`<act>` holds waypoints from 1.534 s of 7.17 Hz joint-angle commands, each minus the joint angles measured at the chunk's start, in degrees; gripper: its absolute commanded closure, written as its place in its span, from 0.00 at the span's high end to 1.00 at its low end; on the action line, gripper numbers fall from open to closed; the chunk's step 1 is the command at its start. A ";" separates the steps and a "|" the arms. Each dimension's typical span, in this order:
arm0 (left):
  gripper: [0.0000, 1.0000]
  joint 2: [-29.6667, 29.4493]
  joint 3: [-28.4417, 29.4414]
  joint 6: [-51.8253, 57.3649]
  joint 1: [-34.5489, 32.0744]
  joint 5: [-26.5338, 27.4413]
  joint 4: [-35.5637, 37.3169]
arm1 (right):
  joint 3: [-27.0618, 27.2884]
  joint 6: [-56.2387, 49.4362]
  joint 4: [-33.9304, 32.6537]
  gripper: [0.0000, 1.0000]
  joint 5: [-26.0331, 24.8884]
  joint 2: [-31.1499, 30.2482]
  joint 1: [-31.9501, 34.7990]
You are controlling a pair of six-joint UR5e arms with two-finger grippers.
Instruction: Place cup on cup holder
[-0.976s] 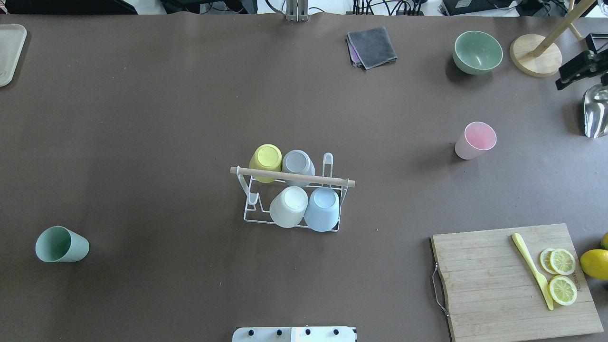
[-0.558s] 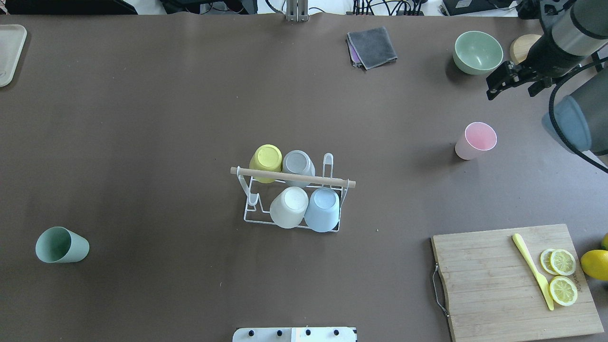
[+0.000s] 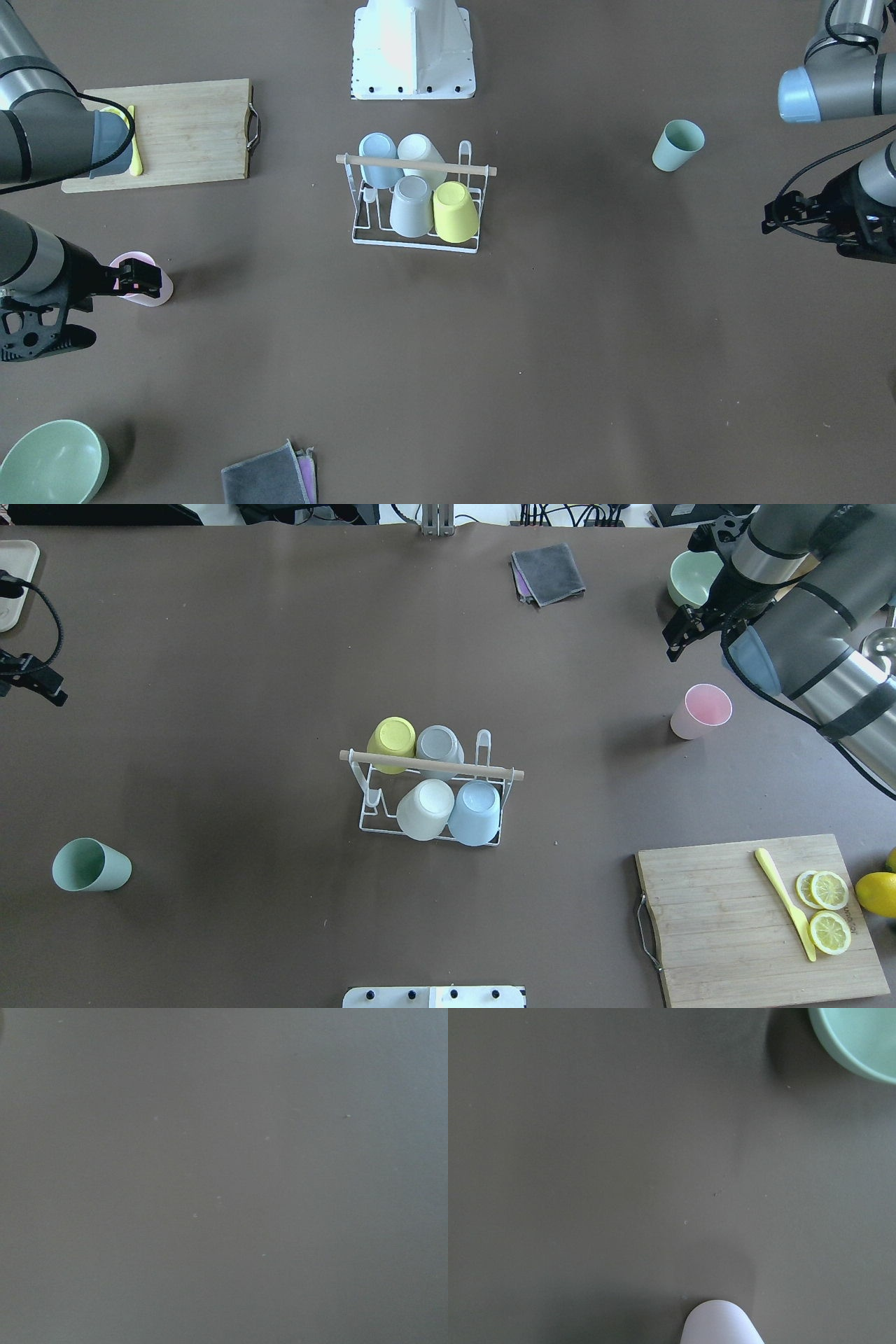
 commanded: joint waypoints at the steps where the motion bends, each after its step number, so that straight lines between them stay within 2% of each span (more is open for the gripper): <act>1: 0.98 -5.94 0.38 0.17 2.70 2.21 9.37 | -10.00 -9.37 -3.22 1.00 0.58 6.56 0.60; 2: 0.98 -6.13 0.47 0.17 4.90 3.01 9.55 | -13.53 -13.58 -6.12 1.00 0.14 9.12 0.52; 3: 0.98 -6.22 1.78 0.25 7.09 6.93 9.64 | -17.65 -15.54 -7.71 1.00 -0.21 11.75 0.34; 5: 0.98 -6.21 4.33 0.43 8.69 8.64 10.51 | -23.74 -15.64 -9.04 1.00 -0.21 14.59 -0.01; 7: 0.98 -7.17 4.60 1.65 8.96 8.64 12.17 | -24.29 -16.61 -10.45 1.00 0.05 14.42 -1.06; 8: 0.98 -8.75 4.43 9.75 8.87 8.64 16.27 | -24.29 -16.70 -12.63 1.00 0.75 14.42 -1.85; 9: 0.98 -10.68 5.99 18.10 8.61 8.73 20.75 | -24.29 -17.31 -14.39 1.00 1.54 14.16 -2.81; 11: 0.98 -16.56 12.92 19.68 8.87 11.43 23.35 | -24.46 -23.69 -19.74 1.00 3.21 13.89 -3.09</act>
